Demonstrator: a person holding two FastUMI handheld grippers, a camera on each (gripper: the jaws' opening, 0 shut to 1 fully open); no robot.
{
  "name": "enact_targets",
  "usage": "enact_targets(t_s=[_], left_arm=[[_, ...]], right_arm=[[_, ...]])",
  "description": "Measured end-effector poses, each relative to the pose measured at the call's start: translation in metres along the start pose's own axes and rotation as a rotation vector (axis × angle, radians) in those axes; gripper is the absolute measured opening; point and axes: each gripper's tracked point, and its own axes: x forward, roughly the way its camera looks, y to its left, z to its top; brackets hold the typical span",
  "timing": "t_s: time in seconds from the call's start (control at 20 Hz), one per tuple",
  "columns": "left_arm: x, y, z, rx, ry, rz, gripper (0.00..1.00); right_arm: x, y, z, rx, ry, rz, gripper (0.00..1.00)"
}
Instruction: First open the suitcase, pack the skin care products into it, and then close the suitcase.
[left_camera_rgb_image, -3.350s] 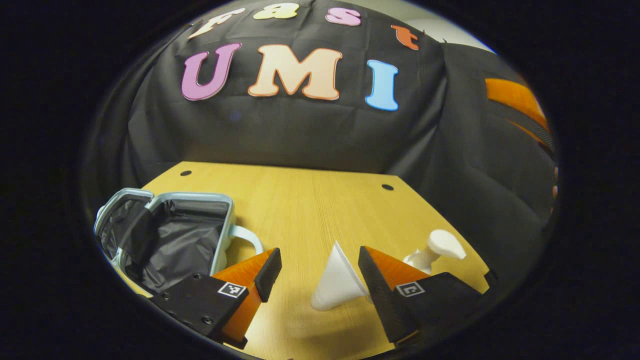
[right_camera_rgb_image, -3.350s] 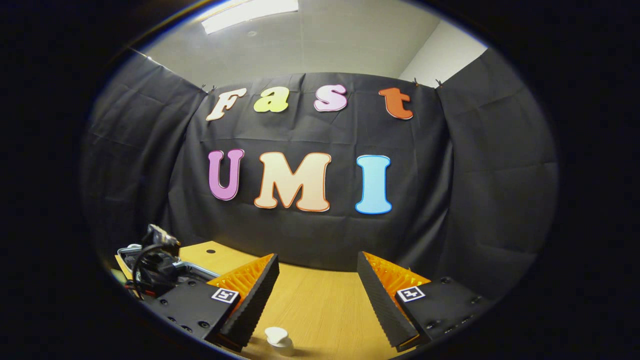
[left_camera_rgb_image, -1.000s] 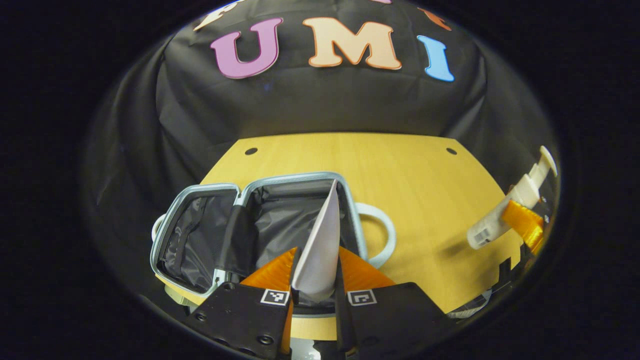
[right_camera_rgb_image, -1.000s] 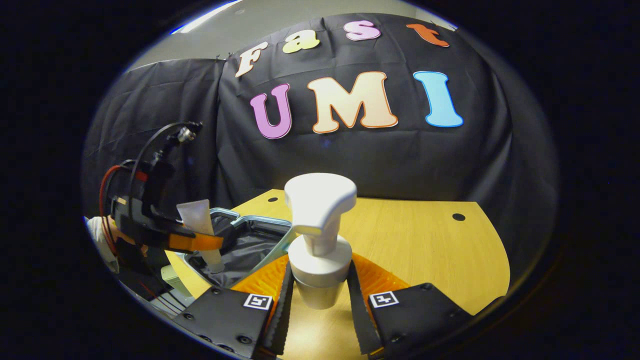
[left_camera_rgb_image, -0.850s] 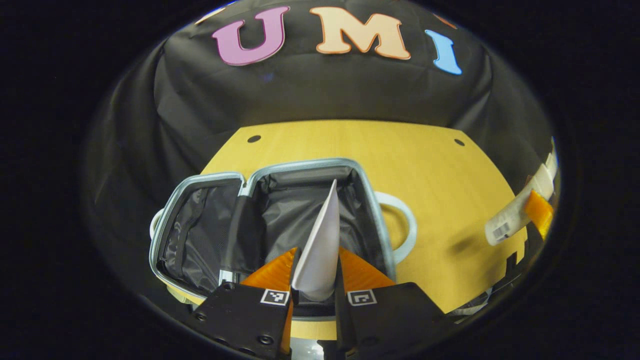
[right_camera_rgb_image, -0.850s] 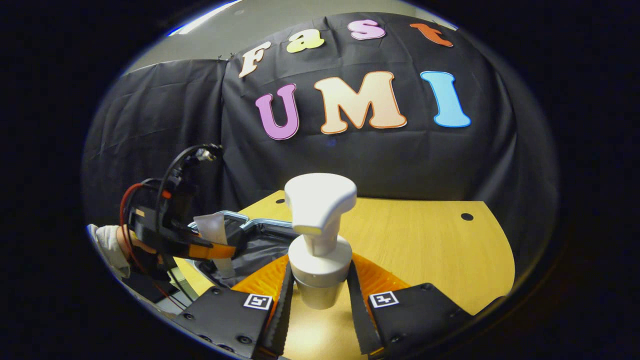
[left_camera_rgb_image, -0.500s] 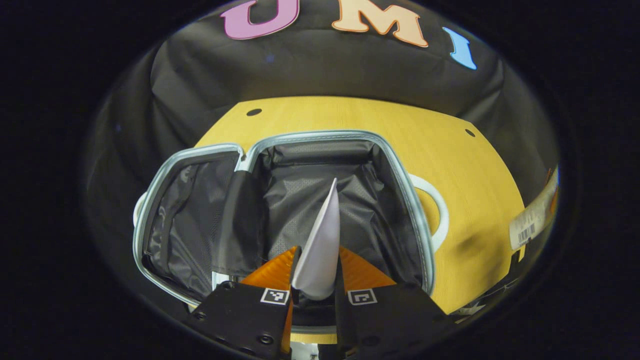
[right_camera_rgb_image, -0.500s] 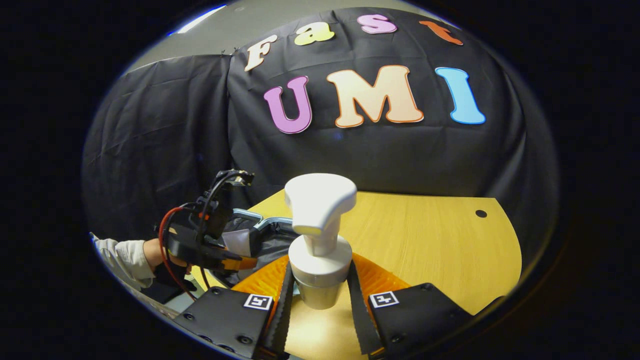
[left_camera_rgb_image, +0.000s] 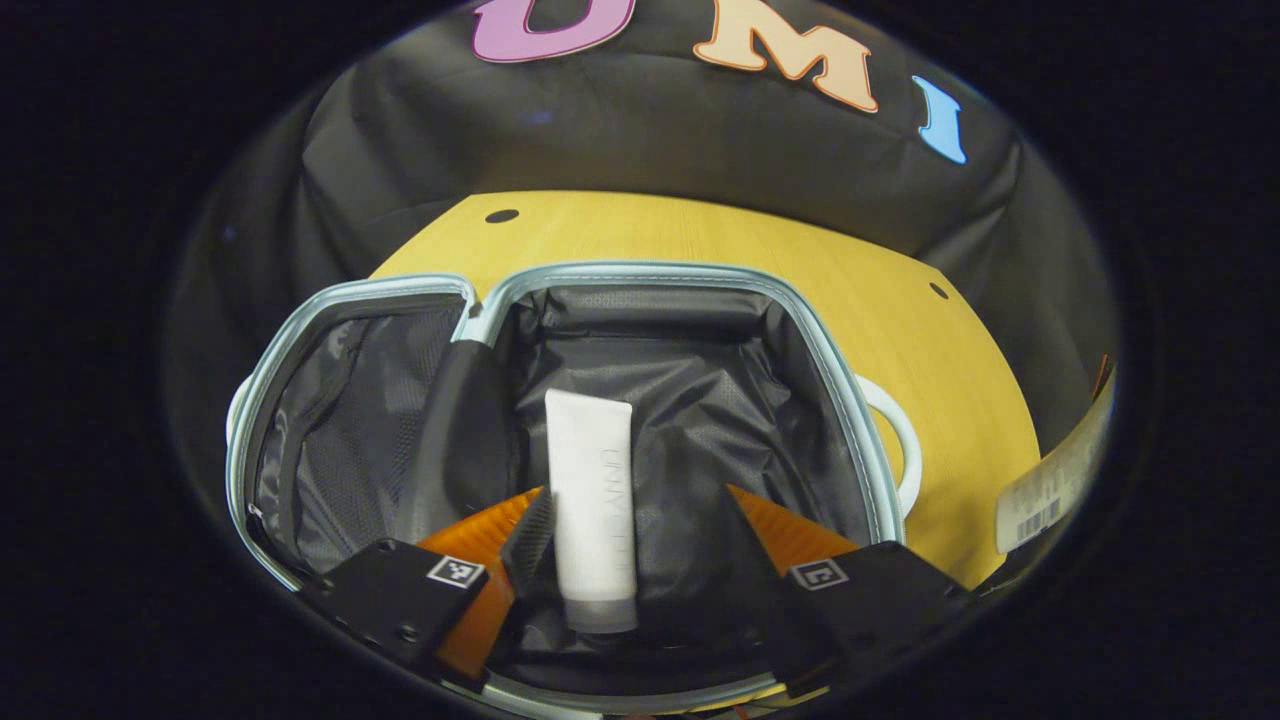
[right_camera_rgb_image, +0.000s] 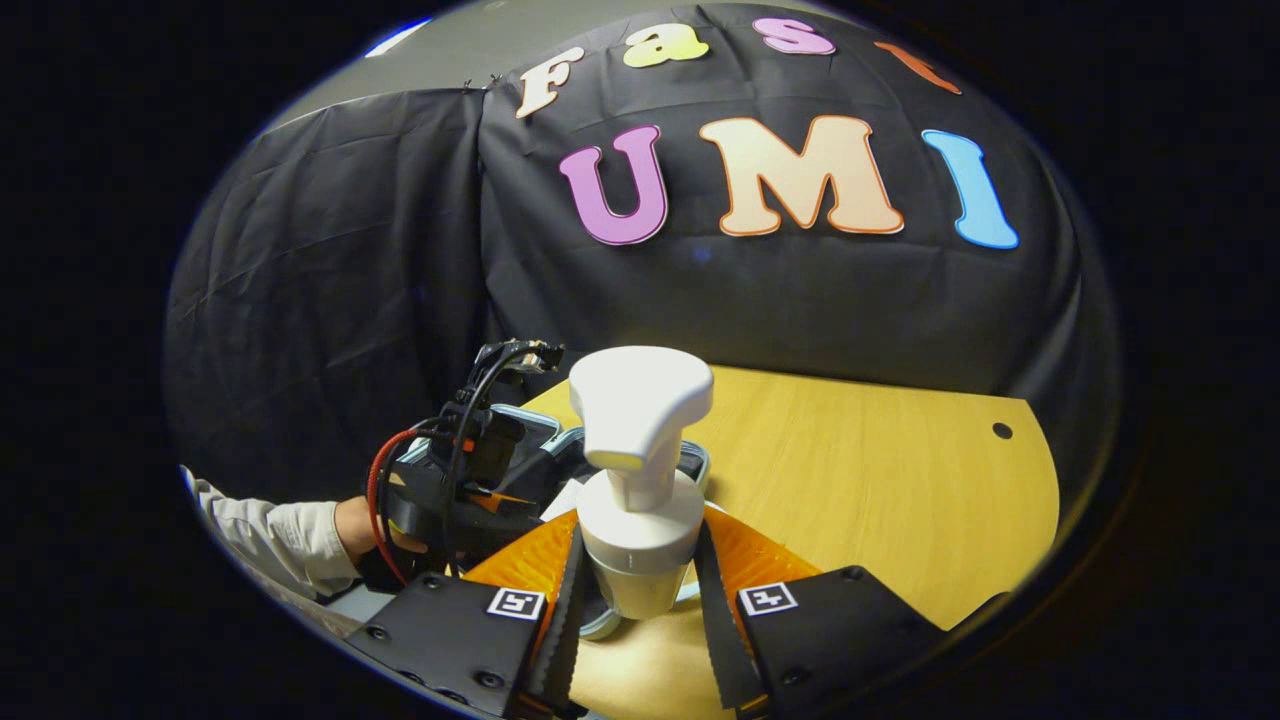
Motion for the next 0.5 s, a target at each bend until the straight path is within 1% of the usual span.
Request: enact_targets(t_s=[0.05,0.1,0.25,0.35,0.5], left_arm=[[-0.005,-0.001,0.007,0.000,-0.035,-0.012,0.97],[-0.012,-0.002,0.016,0.002,-0.073,-0.027,0.95],[-0.036,0.007,0.040,0.005,-0.158,-0.041,0.95],[-0.054,0.021,0.055,-0.007,-0.210,-0.029,0.95],[-0.079,0.052,0.071,-0.045,-0.273,0.016,0.95]], right_arm=[[0.007,0.005,-0.004,0.007,0.013,0.008,0.55],[0.014,0.010,-0.007,0.014,0.028,0.016,0.54],[0.034,0.028,-0.022,0.031,0.079,0.048,0.55],[0.049,0.040,-0.038,0.042,0.126,0.078,0.55],[0.072,0.053,-0.072,0.075,0.213,0.101,0.55]])
